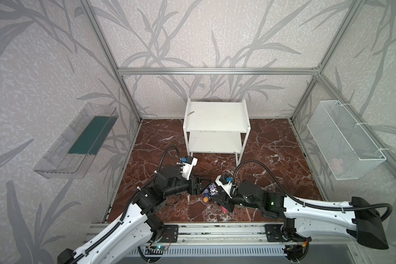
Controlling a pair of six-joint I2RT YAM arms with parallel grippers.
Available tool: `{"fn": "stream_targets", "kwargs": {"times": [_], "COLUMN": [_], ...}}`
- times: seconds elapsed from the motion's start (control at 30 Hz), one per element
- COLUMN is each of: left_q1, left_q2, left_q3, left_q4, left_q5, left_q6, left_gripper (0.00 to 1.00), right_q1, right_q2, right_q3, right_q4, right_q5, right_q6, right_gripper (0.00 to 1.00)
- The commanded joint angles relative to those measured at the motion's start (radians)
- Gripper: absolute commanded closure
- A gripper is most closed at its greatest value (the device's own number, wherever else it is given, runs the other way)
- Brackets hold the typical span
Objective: Place and organize the plastic toys onto the shelf
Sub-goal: 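Lift the purple Kuromi figure with the right gripper above the pile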
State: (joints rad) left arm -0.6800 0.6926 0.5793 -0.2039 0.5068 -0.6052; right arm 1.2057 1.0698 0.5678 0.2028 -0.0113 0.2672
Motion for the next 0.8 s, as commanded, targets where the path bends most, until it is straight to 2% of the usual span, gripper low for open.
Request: {"fn": "stream_targets", "kwargs": {"times": [0.0, 0.13, 0.27, 0.57, 0.7, 0.77], "left_q1": [-0.001, -0.002, -0.002, -0.002, -0.002, -0.002], "left_q2": [-0.006, -0.017, -0.015, -0.012, -0.011, -0.017], "left_q3": [-0.013, -0.018, -0.012, -0.016, -0.013, -0.016], "left_q4": [0.058, 0.08, 0.069, 0.078, 0.071, 0.073], "left_q5": [0.064, 0.076, 0.076, 0.081, 0.068, 0.069], "left_q6": [-0.001, -0.006, -0.004, -0.013, -0.008, 0.001], "left_gripper": [0.45, 0.56, 0.73, 0.81, 1.0, 1.0], "right_q1": [-0.01, -0.018, -0.019, -0.019, -0.019, -0.019], "right_q2": [-0.04, -0.047, -0.036, -0.03, -0.009, 0.004], "right_q3": [-0.006, -0.01, -0.013, -0.028, -0.025, -0.021], "right_q4": [0.092, 0.106, 0.119, 0.169, 0.188, 0.196], "right_q5": [0.041, 0.04, 0.055, 0.096, 0.095, 0.084], "right_q6": [-0.034, -0.037, -0.031, -0.02, -0.01, -0.007], "right_gripper": [0.82, 0.82, 0.82, 0.84, 0.83, 0.82]}}
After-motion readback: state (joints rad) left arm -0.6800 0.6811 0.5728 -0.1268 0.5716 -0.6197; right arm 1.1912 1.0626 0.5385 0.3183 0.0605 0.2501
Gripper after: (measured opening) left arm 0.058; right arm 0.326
